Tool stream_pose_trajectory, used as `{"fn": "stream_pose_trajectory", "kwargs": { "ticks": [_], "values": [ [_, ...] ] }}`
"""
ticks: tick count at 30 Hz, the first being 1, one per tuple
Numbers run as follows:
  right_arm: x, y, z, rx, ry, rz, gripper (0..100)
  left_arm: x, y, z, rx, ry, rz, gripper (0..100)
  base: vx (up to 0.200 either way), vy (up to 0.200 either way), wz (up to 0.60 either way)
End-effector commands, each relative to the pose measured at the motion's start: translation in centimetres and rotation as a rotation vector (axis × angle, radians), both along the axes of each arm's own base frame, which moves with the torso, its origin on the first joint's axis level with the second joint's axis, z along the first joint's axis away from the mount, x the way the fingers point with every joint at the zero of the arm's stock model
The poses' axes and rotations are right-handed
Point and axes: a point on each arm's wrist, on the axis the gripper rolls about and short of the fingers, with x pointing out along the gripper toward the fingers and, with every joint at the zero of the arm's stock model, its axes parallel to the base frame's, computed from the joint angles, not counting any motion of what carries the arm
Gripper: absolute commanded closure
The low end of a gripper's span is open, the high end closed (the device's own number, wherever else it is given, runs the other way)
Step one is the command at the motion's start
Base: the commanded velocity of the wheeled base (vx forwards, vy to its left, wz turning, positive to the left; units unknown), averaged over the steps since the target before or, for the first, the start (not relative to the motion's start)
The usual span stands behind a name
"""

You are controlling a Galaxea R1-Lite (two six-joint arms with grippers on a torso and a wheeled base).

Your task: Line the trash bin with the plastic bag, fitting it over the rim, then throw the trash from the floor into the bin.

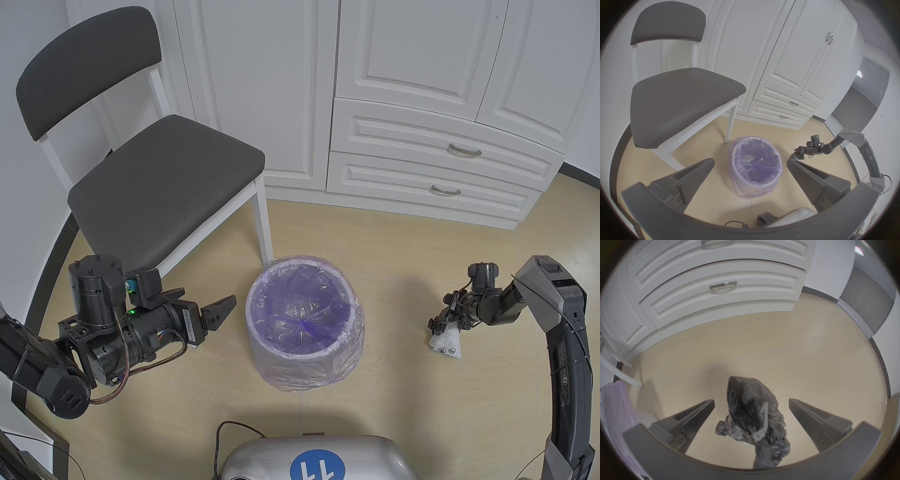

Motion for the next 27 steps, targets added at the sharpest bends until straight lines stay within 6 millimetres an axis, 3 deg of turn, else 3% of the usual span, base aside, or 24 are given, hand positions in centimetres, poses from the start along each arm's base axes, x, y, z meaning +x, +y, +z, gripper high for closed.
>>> {"fn": "stream_pose_trajectory", "kwargs": {
  "ticks": [1,10,19,27],
  "values": [
    [0.7,-0.5,-2.3,0.026,0.002,-0.027,0,0.0,0.0,0.0,-0.001,-0.001,-0.001,0,0.0,0.0,0.0],
    [1.7,-0.4,-2.9,0.092,-0.066,-0.049,0,0.1,0.0,-0.1,0.002,0.004,0.001,0,0.0,0.0,0.0],
    [1.3,-0.5,-4.8,0.069,-0.049,-0.044,0,0.3,0.0,-0.7,0.027,0.014,0.005,0,0.0,0.0,0.0],
    [1.3,-0.5,-4.8,0.073,-0.043,-0.042,0,0.3,0.1,-0.6,0.029,0.01,0.007,0,0.0,0.0,0.0]
  ]
}}
